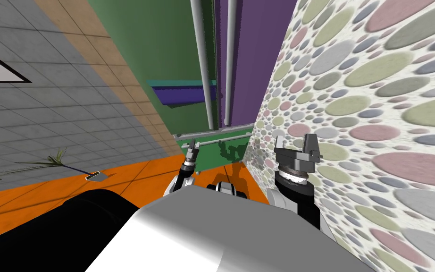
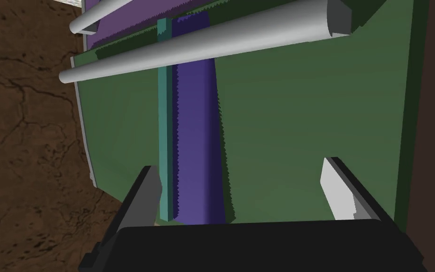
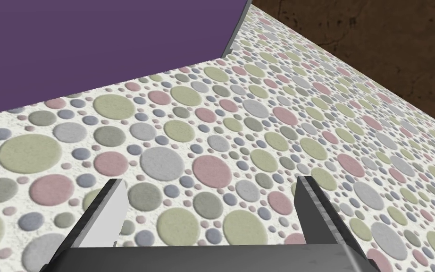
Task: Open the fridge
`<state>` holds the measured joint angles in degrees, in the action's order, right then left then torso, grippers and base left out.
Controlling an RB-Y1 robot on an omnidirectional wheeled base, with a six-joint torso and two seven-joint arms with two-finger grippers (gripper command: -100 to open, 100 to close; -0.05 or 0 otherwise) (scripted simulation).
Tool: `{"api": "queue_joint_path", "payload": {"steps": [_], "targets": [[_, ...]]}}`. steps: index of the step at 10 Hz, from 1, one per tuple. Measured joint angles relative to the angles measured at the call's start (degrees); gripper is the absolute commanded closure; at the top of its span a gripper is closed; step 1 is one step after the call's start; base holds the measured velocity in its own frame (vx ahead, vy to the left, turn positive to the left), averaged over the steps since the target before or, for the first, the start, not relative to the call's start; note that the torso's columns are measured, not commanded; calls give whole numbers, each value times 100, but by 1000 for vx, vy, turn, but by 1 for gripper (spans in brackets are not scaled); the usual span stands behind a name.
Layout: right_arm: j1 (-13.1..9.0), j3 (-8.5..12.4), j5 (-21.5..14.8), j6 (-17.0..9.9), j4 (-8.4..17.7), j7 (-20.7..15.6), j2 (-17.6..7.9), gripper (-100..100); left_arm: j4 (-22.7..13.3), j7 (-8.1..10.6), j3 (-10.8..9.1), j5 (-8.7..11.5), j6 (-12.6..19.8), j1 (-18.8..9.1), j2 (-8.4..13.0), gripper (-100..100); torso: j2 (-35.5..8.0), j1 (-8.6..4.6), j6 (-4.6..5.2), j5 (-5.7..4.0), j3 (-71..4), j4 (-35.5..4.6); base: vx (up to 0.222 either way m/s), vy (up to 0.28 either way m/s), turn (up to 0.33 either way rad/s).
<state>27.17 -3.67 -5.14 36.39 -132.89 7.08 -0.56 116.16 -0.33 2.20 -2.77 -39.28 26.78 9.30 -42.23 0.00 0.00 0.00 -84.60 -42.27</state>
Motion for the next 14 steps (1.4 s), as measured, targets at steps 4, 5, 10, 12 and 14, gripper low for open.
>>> {"api": "queue_joint_path", "payload": {"steps": [4,5,10,12,14], "targets": [[-1,0,0,0,0,0,0,0,-737,80,-120,98,-422,-45,45,-100,-13,-2,0,-1,8,-4,100,-30,38],[-1,0,0,0,0,0,0,0,-891,108,-162,129,-490,-73,58,-100,-8,3,0,1,5,-2,97,-26,30],[-1,0,0,0,0,0,0,0,-1603,188,-278,227,-884,-119,64,-100,-7,0,0,0,4,-2,88,-29,32],[-1,0,0,0,0,0,0,0,-1893,233,-343,277,-1063,-137,100,-100,-5,0,0,0,3,-1,89,-31,33],[-1,0,0,0,0,0,0,0,-2094,260,-380,311,-1194,-117,107,-100,-5,1,0,0,3,-1,95,-24,28]]}}
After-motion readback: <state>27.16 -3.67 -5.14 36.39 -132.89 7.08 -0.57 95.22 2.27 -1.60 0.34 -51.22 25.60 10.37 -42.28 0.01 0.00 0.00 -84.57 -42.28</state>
